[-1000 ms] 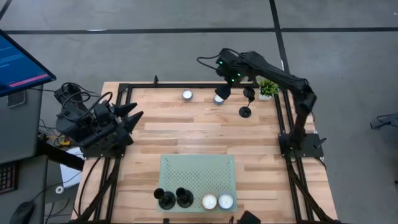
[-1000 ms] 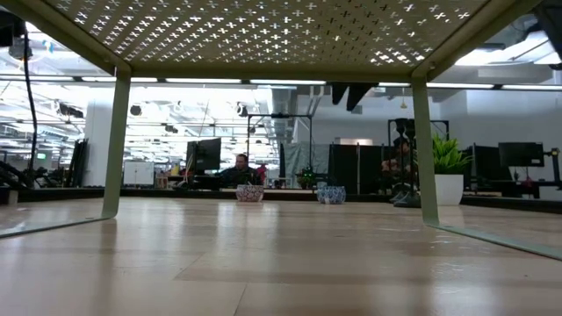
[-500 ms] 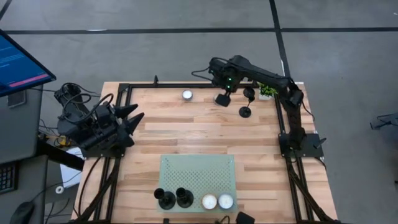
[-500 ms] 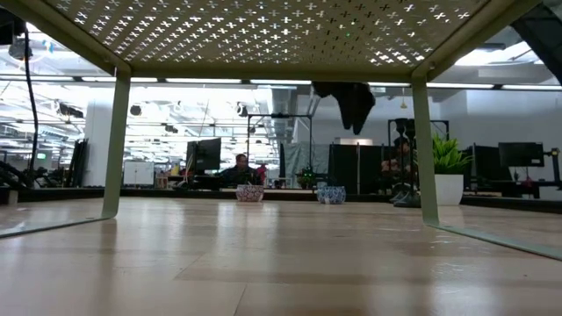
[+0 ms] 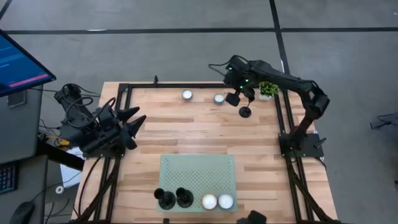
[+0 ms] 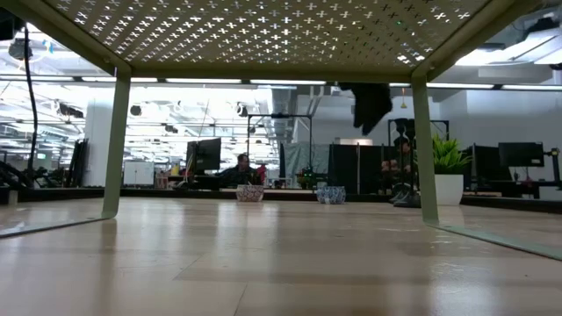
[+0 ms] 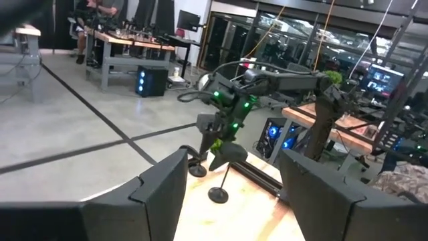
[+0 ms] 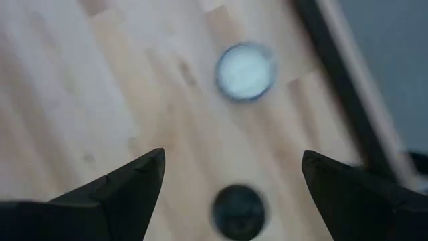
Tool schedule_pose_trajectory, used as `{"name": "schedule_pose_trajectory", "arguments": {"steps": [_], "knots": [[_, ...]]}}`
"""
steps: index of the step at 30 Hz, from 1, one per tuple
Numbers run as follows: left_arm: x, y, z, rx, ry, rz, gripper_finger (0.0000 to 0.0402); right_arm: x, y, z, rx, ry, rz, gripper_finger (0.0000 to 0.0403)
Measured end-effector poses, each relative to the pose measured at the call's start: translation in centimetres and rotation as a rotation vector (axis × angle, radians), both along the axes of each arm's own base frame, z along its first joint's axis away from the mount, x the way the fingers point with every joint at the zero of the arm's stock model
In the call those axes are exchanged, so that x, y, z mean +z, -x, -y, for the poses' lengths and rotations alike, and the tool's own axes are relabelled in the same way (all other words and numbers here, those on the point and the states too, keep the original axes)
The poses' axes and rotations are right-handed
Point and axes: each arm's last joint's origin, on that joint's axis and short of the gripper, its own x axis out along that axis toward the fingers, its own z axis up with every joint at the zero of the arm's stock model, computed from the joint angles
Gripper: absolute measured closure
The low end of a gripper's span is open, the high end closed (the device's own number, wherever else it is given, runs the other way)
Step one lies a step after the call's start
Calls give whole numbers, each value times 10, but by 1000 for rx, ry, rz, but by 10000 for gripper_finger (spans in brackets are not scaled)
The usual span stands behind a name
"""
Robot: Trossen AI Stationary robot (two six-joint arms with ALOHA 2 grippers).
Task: Stock candles on shelf
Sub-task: Put the black candle holder on the shelf
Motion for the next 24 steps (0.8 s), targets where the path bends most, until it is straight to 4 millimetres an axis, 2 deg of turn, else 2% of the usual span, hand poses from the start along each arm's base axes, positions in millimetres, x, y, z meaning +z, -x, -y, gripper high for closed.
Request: {"name": "schedule_pose_trajectory", "arguments": {"steps": [2, 6, 11, 14, 18, 21, 24], "knots": [[0, -1, 1, 0, 4, 3, 164, 10, 17, -3, -26, -15, 42, 59], [-1, -2, 3, 1, 0, 0, 164, 51, 51, -19, -60, 117, 179, 57], [-1, -5, 3, 21, -3, -4, 164, 88, 96, -54, -203, 266, 276, 57], [-1, -5, 3, 25, -4, -5, 164, 82, 126, -75, -329, 307, 273, 57], [-1, -5, 3, 26, -7, -7, 164, 50, 150, -101, -441, 282, 271, 57], [-1, -5, 3, 26, -6, -7, 164, 26, 159, -109, -510, 285, 297, 57], [-1, -4, 2, 26, 1, -1, 164, 23, 157, -103, -618, 301, 410, 57]]}}
